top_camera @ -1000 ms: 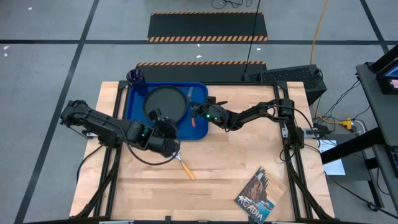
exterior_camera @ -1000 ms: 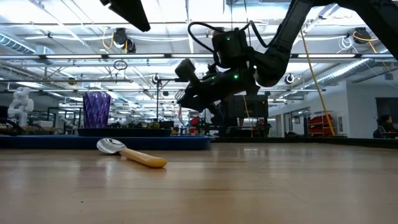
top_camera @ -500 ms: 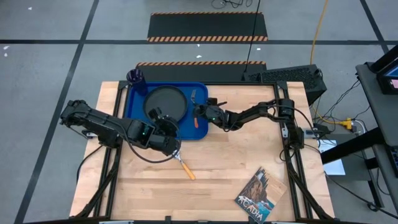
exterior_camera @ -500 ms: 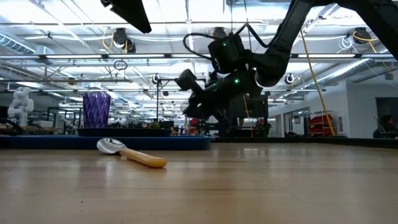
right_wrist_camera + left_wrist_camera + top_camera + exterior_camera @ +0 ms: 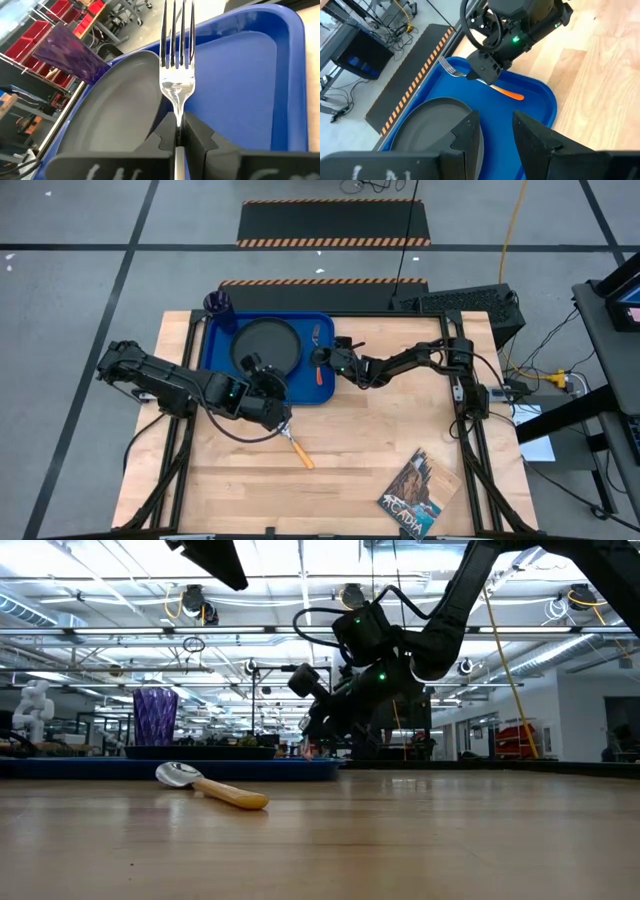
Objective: Pick and place plate/cup/fork/spoon on tray
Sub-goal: Put the orange fork on the blue tray beside the black plate
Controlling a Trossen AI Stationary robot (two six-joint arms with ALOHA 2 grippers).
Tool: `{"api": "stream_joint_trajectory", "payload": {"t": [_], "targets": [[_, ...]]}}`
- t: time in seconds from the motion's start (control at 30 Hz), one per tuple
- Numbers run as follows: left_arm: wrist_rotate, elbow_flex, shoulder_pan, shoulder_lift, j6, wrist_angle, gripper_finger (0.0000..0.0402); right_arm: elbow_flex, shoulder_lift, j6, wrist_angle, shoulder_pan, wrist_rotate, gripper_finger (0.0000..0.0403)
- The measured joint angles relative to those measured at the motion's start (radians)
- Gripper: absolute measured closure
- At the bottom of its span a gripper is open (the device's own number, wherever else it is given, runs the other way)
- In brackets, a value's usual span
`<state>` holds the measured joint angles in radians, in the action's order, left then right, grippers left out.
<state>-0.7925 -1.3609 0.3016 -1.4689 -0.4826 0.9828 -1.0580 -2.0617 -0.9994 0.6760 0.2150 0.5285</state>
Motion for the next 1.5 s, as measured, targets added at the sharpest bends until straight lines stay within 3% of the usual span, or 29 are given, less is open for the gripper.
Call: {"api": "stream_joint_trajectory", "payload": {"t": [0.3, 0.63, 0.93, 1.07, 1.23, 1.5], "targets": [[0.000, 0.000, -0.009, 0.000, 0.029, -0.035, 0.0282, -0.001, -0.033, -0.093, 0.046, 0.000, 0.046, 0.0372], [0.006, 0.000, -0.022, 0.000, 0.059, -0.060, 0.0282, -0.034, -0.113, -0.129, 0.098, 0.000, 0.032, 0.0369], [0.007, 0.000, -0.022, 0.000, 0.062, -0.058, 0.0282, -0.026, -0.092, 0.092, 0.137, -0.007, 0.008, 0.0369], [0.007, 0.000, -0.022, 0.000, 0.067, -0.057, 0.0282, -0.029, -0.008, 0.239, 0.039, -0.017, -0.072, 0.0369], [0.008, 0.000, -0.022, 0.000, 0.069, -0.058, 0.0282, -0.051, 0.122, 0.423, -0.233, -0.011, -0.187, 0.0364], [0.010, 0.000, -0.022, 0.000, 0.055, -0.072, 0.0282, -0.163, 0.168, 0.650, -0.557, 0.036, -0.339, 0.0284]]}}
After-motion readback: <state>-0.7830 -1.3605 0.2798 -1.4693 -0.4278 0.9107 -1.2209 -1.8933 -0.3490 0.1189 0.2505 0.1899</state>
